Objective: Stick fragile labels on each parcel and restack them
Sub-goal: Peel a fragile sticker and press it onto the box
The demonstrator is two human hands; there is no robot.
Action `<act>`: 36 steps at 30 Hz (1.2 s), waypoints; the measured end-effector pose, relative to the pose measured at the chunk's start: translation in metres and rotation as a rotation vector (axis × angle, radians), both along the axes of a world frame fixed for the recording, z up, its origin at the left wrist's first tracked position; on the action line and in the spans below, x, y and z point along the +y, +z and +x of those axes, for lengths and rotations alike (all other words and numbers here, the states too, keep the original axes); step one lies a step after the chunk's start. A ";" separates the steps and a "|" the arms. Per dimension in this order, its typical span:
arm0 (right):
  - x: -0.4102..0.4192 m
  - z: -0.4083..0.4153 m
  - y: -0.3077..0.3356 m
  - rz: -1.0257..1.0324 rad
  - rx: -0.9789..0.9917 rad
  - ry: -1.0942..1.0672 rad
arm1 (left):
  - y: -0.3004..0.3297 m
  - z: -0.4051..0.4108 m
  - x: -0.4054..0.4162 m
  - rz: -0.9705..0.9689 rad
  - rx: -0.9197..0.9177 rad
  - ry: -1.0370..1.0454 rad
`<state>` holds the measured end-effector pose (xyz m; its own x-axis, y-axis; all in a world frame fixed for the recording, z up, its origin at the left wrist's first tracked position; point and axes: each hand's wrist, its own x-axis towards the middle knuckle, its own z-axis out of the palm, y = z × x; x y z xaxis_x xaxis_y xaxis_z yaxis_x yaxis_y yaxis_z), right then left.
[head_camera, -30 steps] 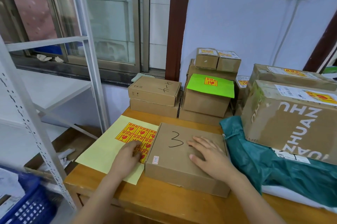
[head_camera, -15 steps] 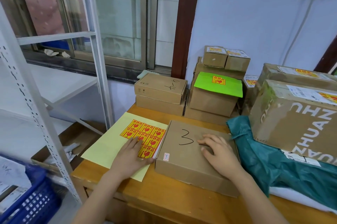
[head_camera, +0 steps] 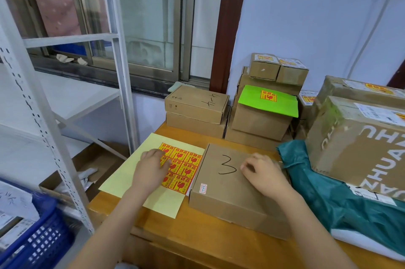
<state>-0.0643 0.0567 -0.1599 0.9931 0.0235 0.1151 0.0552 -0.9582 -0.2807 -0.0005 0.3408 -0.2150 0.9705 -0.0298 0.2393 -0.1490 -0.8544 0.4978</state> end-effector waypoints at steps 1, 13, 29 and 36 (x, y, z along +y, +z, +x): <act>0.003 0.005 0.003 0.009 -0.017 0.013 | 0.002 0.005 0.002 0.010 0.004 0.044; 0.004 0.015 -0.027 0.274 -0.145 0.078 | -0.023 0.019 0.008 0.116 0.083 0.183; 0.001 0.016 -0.030 0.323 -0.161 0.098 | -0.018 0.013 0.009 -0.183 0.005 0.196; 0.003 0.014 -0.028 0.307 -0.176 0.093 | 0.002 0.005 0.007 -0.231 -0.141 0.188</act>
